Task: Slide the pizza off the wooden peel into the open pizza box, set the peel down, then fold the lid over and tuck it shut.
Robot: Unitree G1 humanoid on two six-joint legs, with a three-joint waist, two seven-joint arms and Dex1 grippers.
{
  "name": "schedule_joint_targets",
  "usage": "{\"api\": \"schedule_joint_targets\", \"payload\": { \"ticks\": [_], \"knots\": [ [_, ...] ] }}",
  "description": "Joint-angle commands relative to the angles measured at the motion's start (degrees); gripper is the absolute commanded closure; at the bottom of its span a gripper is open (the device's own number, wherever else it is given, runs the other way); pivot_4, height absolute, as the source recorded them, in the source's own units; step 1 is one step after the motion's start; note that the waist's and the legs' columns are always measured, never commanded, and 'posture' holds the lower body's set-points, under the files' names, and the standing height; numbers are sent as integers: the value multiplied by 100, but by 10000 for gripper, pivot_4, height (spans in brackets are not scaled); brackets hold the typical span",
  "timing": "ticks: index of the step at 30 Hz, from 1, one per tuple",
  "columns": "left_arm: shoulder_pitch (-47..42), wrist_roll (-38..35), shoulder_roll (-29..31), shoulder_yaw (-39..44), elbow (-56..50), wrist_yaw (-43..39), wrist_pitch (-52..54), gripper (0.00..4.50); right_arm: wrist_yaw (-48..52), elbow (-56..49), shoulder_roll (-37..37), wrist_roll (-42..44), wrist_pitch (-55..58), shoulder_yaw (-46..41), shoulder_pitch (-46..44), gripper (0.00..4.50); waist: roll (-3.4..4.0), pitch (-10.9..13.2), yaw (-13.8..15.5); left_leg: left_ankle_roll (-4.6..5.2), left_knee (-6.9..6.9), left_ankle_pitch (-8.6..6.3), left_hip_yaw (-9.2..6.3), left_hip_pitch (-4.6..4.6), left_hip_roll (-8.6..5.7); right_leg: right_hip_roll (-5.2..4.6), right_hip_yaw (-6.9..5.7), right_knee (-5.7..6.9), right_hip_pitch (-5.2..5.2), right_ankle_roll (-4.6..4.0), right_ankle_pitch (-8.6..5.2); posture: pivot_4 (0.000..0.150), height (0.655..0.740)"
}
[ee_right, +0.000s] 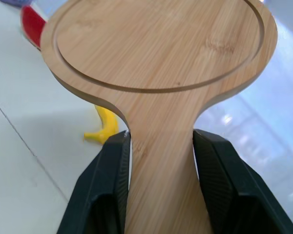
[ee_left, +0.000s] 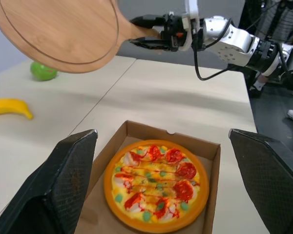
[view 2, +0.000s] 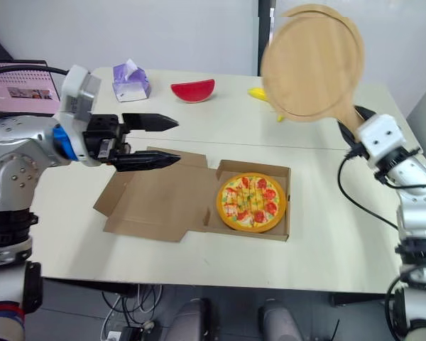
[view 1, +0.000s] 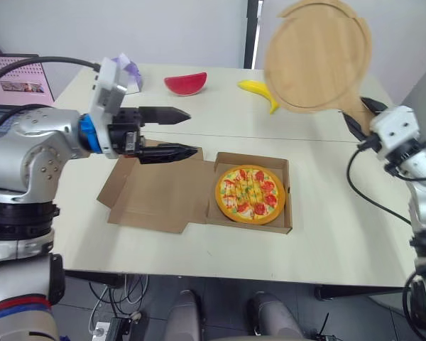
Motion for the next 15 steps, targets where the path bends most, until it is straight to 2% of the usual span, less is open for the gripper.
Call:
{"api": "schedule_joint_targets", "payload": {
  "ticks": [1,4,7,14,15],
  "knots": [
    [-433,-194,-259,-28,3,-13,96,0,-453,-1636,181,951,1860,-866,883,28103,1,0,2,0,1,0,-1,1,2,2,0,1,1,0,0,1500,7400],
    [-647,-213,-557,-182,12,-106,145,0,-952,-2711,613,1498,3314,-1327,1854,28103,4,-2,-6,0,0,0,-3,1,1,2,0,4,2,0,0,1500,7400],
    [-731,-111,-773,-357,105,-264,54,0,-1309,-3250,975,1824,4273,-1455,2406,28103,12,-5,-98,0,1,0,0,5,-1,2,6,6,3,1,0,1500,7400],
    [-746,55,-916,-582,184,-540,-124,0,-1499,-3430,1352,2079,4811,-1362,2646,28103,15,-6,-224,1,-2,0,-2,10,0,10,15,7,-1,3,-1,1500,7400],
    [-752,73,-923,-586,206,-549,-150,0,-1516,-3420,1341,2017,4802,-1331,2691,24626,15,-6,-220,1,-3,-1,-3,10,0,10,14,7,-1,3,-2,1500,7400]
  ]
}}
